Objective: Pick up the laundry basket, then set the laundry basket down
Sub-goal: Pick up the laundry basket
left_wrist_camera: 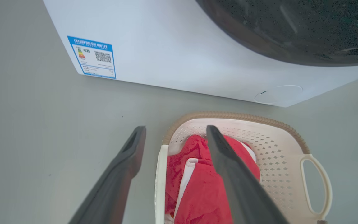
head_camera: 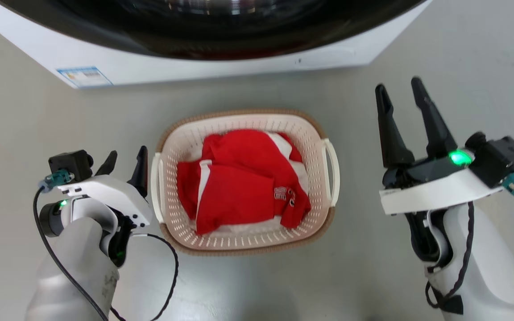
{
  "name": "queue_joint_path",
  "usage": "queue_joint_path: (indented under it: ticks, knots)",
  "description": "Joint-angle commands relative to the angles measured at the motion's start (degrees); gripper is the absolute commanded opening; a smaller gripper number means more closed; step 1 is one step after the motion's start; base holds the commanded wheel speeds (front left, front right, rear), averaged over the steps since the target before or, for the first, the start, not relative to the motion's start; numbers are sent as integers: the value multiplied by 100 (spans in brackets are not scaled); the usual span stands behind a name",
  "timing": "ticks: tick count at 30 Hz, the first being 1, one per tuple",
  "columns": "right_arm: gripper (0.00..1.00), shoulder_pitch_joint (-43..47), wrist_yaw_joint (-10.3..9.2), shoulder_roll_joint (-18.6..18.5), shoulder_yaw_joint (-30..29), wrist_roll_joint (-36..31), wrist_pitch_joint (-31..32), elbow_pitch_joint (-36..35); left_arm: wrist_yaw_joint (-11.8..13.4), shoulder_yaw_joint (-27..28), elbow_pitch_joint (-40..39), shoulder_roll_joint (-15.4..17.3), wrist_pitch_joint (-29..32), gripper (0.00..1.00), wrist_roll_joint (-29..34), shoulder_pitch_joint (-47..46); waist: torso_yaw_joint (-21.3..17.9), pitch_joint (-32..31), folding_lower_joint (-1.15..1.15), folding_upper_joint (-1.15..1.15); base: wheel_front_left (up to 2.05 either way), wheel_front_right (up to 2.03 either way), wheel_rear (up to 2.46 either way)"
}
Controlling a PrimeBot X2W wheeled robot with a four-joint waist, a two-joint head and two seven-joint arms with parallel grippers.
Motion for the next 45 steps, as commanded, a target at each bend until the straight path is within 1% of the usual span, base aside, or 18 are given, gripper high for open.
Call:
queue_joint_path:
  ticks: [1, 5, 9, 13, 18, 19, 25, 34, 45]
  knots:
    - [100, 211, 1, 54, 124, 134, -52, -43, 4, 243, -317, 158, -35, 100, 173, 252, 68, -394, 0, 0, 0, 0, 0]
    - [100, 341, 1, 66, 74, 190, -52, 59, -2, 519, -908, 51, -35, 100, 541, 649, 129, -833, 0, 0, 0, 0, 0]
    - [100, 498, 1, 39, 4, 56, -52, 113, 9, 821, -1423, -93, -35, 100, 875, 1048, 198, -1230, 0, 0, 0, 0, 0]
    - [100, 662, 1, 57, -86, -71, -52, 160, 8, 1144, -1993, -250, -35, 100, 1160, 1438, 250, -1568, 0, 0, 0, 0, 0]
    - [100, 857, 1, 73, -238, -173, -52, 232, -3, 1371, -2657, -390, -36, 100, 1521, 1918, 300, -1907, 0, 0, 0, 0, 0]
    - [100, 857, 1, 73, -238, -173, -52, 232, -3, 1371, -2657, -390, -36, 100, 1521, 1918, 300, -1907, 0, 0, 0, 0, 0]
    - [100, 1024, 1, 85, -405, -229, -52, 276, -21, 1461, -3288, -491, -36, 100, 1776, 2351, 346, -2204, 0, 0, 0, 0, 0]
    - [100, 1344, 1, 126, -621, -343, -52, 260, -30, 1549, -4222, -643, -36, 100, 1826, 2990, 406, -2600, 0, 0, 0, 0, 0]
    - [100, 1462, 1, 145, -829, -471, -52, 213, 24, 1475, -4793, -678, -36, 100, 2116, 3367, 453, -2772, 0, 0, 0, 0, 0]
